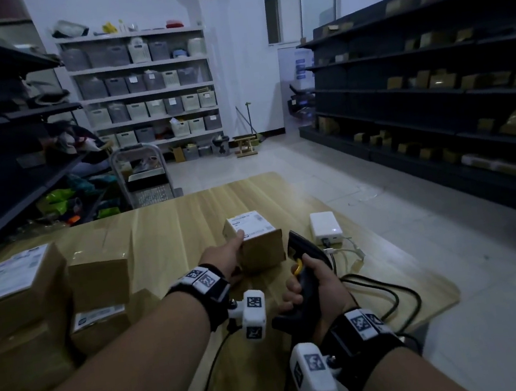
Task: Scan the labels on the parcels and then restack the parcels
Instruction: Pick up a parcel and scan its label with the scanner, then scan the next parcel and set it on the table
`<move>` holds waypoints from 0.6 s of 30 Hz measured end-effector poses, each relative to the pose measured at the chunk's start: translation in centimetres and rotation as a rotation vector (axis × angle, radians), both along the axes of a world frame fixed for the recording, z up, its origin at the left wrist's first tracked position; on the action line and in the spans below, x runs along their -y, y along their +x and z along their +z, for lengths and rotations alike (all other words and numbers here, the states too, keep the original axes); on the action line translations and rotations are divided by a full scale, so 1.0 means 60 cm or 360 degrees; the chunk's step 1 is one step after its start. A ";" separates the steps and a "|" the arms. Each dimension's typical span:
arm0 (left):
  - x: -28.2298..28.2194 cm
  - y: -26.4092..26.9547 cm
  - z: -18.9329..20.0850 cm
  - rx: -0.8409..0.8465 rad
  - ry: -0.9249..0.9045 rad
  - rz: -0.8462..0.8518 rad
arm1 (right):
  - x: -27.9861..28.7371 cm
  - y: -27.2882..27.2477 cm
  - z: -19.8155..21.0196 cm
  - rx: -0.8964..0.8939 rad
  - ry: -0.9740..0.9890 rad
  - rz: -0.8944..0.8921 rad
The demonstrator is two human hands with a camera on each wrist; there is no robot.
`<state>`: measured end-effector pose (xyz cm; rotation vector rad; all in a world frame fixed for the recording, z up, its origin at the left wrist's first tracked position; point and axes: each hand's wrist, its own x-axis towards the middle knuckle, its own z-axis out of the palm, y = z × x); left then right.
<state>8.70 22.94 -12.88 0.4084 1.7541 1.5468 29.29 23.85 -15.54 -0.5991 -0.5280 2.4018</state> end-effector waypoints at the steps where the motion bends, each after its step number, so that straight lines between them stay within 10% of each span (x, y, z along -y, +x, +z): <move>1: 0.003 0.001 -0.005 -0.0033 0.0009 0.0000 | 0.001 0.001 0.002 -0.0009 -0.0010 0.0004; 14: 0.142 0.039 0.027 -0.0153 0.0372 0.0134 | 0.006 0.001 0.006 -0.0009 -0.0005 -0.0025; 18: 0.201 0.044 0.088 -0.0704 0.0394 0.0272 | 0.006 -0.001 0.003 -0.0006 -0.0001 -0.0042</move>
